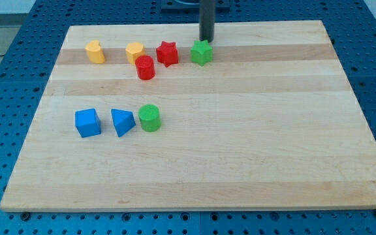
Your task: Push the blue cube into the blue triangle
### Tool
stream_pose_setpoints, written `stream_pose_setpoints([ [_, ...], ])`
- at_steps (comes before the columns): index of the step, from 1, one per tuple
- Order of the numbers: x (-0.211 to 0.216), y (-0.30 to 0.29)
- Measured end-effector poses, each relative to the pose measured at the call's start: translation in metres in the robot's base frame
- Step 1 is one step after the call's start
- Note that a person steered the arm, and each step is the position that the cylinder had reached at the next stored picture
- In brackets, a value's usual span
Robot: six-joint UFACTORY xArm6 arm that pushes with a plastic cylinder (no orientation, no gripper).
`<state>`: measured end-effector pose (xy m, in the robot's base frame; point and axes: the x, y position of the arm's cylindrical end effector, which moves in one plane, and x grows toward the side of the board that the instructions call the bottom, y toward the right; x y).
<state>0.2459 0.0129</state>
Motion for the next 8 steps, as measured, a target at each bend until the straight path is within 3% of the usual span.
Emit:
stream_pose_setpoints([
  [2, 0.130, 0.042],
  [3, 0.055, 0.019],
  [4, 0.081, -0.007],
  [5, 0.133, -0.014],
  [7, 0.192, -0.003],
  [8, 0.198, -0.004],
])
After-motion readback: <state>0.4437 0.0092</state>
